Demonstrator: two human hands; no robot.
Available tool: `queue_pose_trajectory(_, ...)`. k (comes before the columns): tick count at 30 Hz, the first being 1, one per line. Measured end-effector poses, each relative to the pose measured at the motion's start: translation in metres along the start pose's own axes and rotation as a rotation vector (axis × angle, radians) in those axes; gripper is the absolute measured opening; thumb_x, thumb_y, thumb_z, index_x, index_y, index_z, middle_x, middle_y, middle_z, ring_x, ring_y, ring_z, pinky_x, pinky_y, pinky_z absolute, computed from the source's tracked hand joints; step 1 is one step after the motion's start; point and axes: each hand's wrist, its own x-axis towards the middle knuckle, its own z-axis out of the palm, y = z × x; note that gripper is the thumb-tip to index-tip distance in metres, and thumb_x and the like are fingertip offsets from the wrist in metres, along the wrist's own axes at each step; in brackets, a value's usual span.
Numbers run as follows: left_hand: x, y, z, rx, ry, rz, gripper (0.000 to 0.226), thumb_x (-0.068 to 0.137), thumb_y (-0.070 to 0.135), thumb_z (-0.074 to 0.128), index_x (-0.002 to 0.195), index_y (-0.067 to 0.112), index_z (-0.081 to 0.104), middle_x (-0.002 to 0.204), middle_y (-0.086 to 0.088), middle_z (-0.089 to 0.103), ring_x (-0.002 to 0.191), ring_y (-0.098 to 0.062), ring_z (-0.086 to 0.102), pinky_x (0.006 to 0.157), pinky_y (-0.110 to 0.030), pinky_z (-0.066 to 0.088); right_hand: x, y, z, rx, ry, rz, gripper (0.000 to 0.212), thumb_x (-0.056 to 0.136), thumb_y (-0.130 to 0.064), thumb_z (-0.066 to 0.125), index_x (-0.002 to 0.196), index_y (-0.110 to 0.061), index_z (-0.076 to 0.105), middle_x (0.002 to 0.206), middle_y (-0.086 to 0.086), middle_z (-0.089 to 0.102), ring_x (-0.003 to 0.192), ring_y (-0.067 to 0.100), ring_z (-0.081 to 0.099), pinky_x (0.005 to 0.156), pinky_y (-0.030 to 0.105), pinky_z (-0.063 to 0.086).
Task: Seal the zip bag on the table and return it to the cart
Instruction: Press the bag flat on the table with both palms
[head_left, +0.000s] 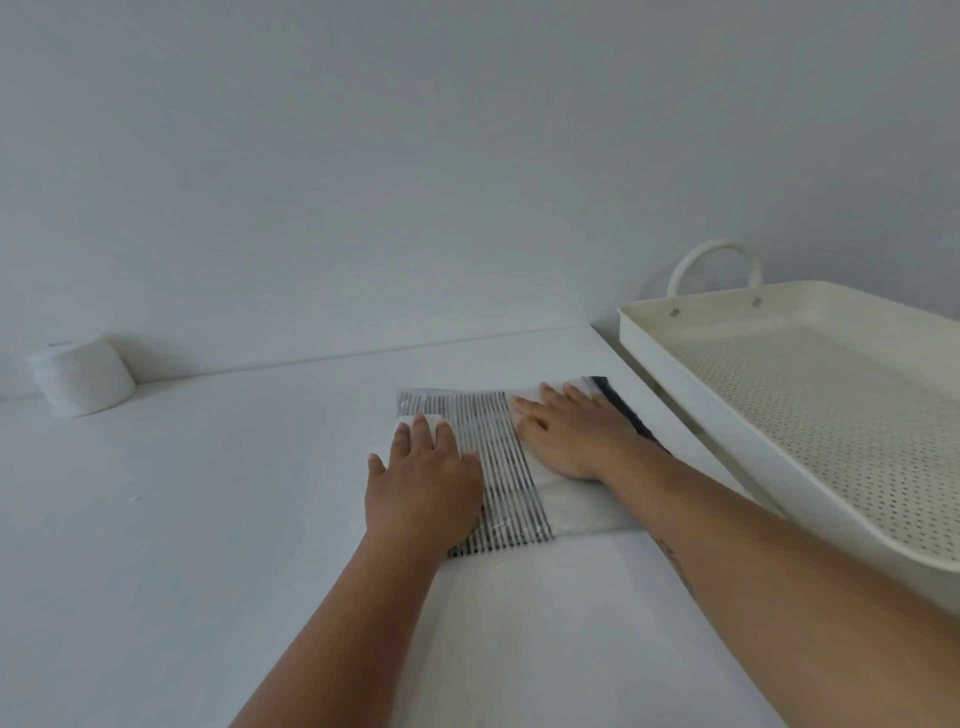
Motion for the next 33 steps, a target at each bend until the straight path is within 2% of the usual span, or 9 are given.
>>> queue_pose_trajectory(2,-0.002,0.002,-0.001,0.004,0.004,0.000,0.060,0.099,0.041,0.016,0.153,0.017,0.004,0.163,-0.006,-0.003,0.149,-0.023,-0.006,0.120,-0.051,0.004,-0.003,0.013,-0.002,-0.005,0.002,0.055,0.056,0.092,-0.053,0.009,0.148,-0.049,0.008,0.163,-0.006,-0.002,0.150,0.019,-0.005,0.119,0.051,-0.007)
queue_pose_trajectory(8,-0.020,0.000,-0.009,0.089,-0.040,-0.017,0.062,0.096,0.041,0.019,0.153,0.018,0.008,0.164,-0.005,0.000,0.149,-0.024,-0.002,0.119,-0.055,0.003,-0.028,0.005,0.005,0.011,0.004,0.059,0.057,0.093,-0.049,0.009,0.149,-0.045,0.004,0.164,-0.002,-0.005,0.150,0.021,-0.007,0.119,0.049,-0.007)
queue_pose_trajectory(11,-0.028,0.007,-0.015,0.118,0.104,0.011,0.063,0.092,0.042,0.024,0.149,0.015,0.022,0.163,-0.008,0.010,0.149,-0.026,0.004,0.118,-0.053,0.002,-0.047,-0.004,0.010,0.035,0.051,0.077,0.058,0.093,-0.049,0.009,0.150,-0.043,0.006,0.164,0.000,-0.004,0.150,0.022,-0.007,0.118,0.050,-0.007)
queue_pose_trajectory(13,-0.028,0.018,-0.016,0.121,0.183,0.138,0.062,0.093,0.040,0.026,0.149,0.014,0.021,0.162,-0.008,0.013,0.149,-0.024,0.005,0.118,-0.048,0.001,-0.058,-0.011,0.011,0.035,0.078,0.075,0.057,0.094,-0.049,0.009,0.150,-0.041,0.007,0.164,0.001,-0.002,0.150,0.023,-0.006,0.118,0.050,-0.007)
queue_pose_trajectory(15,-0.025,0.027,-0.013,0.117,0.098,0.224,0.061,0.096,0.038,0.024,0.152,0.015,0.013,0.163,-0.006,0.009,0.149,-0.021,0.002,0.120,-0.046,0.002,-0.067,-0.015,0.010,0.020,0.085,0.066,0.056,0.096,-0.048,0.010,0.151,-0.040,0.007,0.164,0.002,-0.002,0.150,0.024,-0.005,0.119,0.051,-0.005)
queue_pose_trajectory(18,-0.022,0.025,-0.004,0.159,-0.007,0.186,0.063,0.096,0.042,0.018,0.153,0.017,0.007,0.164,-0.003,0.004,0.149,-0.020,0.000,0.121,-0.046,0.002,-0.076,-0.018,0.008,0.020,0.062,0.060,0.055,0.097,-0.046,0.010,0.151,-0.040,0.005,0.164,0.002,-0.003,0.150,0.024,-0.006,0.120,0.051,-0.004)
queue_pose_trajectory(24,-0.017,0.019,0.008,0.170,0.016,0.154,0.066,0.093,0.048,0.012,0.153,0.022,0.008,0.163,0.001,0.008,0.149,-0.016,0.004,0.120,-0.044,-0.002,-0.074,-0.016,0.009,0.038,0.068,0.063,0.055,0.096,-0.045,0.009,0.150,-0.041,0.001,0.164,0.000,-0.004,0.149,0.023,-0.007,0.120,0.050,-0.005)
queue_pose_trajectory(33,-0.012,0.022,0.008,0.202,-0.005,0.154,0.065,0.093,0.046,0.013,0.153,0.022,0.012,0.163,0.000,0.011,0.149,-0.017,0.007,0.119,-0.045,0.000,-0.069,-0.016,0.010,0.057,0.078,0.071,0.056,0.094,-0.045,0.010,0.150,-0.041,0.008,0.164,-0.002,0.000,0.150,0.022,-0.006,0.119,0.050,-0.005)
